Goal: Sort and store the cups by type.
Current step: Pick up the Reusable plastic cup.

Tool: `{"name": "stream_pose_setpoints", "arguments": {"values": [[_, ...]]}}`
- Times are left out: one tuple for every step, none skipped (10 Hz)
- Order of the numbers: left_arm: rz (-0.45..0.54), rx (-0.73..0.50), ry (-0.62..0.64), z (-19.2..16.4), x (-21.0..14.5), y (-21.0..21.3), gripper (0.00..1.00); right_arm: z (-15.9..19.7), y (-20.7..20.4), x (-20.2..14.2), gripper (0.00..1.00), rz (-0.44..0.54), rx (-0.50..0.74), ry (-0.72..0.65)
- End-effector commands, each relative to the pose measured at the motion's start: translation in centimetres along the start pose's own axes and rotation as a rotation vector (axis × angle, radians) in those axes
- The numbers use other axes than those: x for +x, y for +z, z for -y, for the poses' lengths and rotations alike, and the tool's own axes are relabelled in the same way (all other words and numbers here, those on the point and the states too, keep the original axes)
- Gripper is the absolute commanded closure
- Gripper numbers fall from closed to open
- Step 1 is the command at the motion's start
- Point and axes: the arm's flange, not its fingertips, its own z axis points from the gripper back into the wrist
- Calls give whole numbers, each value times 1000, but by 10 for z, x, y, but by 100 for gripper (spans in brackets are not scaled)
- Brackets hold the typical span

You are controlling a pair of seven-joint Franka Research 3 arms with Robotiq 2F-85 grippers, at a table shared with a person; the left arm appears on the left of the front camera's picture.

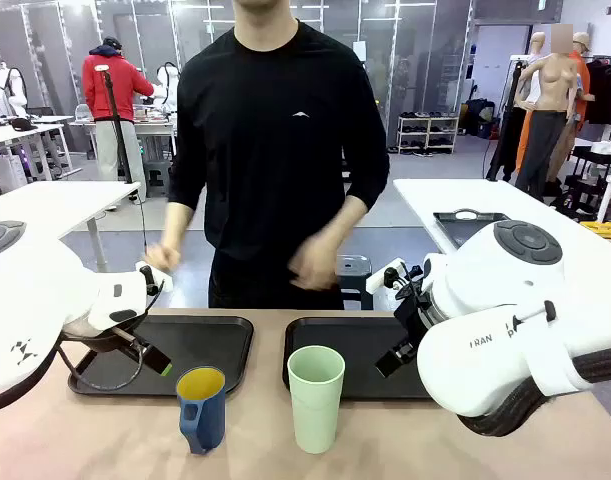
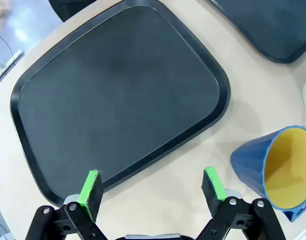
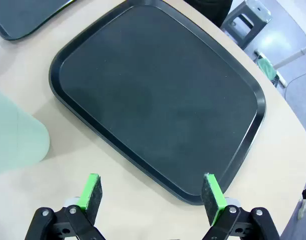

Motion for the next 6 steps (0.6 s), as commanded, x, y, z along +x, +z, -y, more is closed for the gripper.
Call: {"name": "stream_pose_setpoints", "arguments": {"values": [[0,0,0,0,0,0,0,0,0,0,0,0,0,0],[0,0,0,0,0,0,0,0,0,0,0,0,0,0],[0,0,0,0,0,0,0,0,0,0,0,0,0,0],[0,0,0,0,0,0,0,0,0,0,0,0,0,0],[0,0,0,0,0,0,0,0,0,0,0,0,0,0],[0,0,0,0,0,0,0,0,0,0,0,0,0,0]]}}
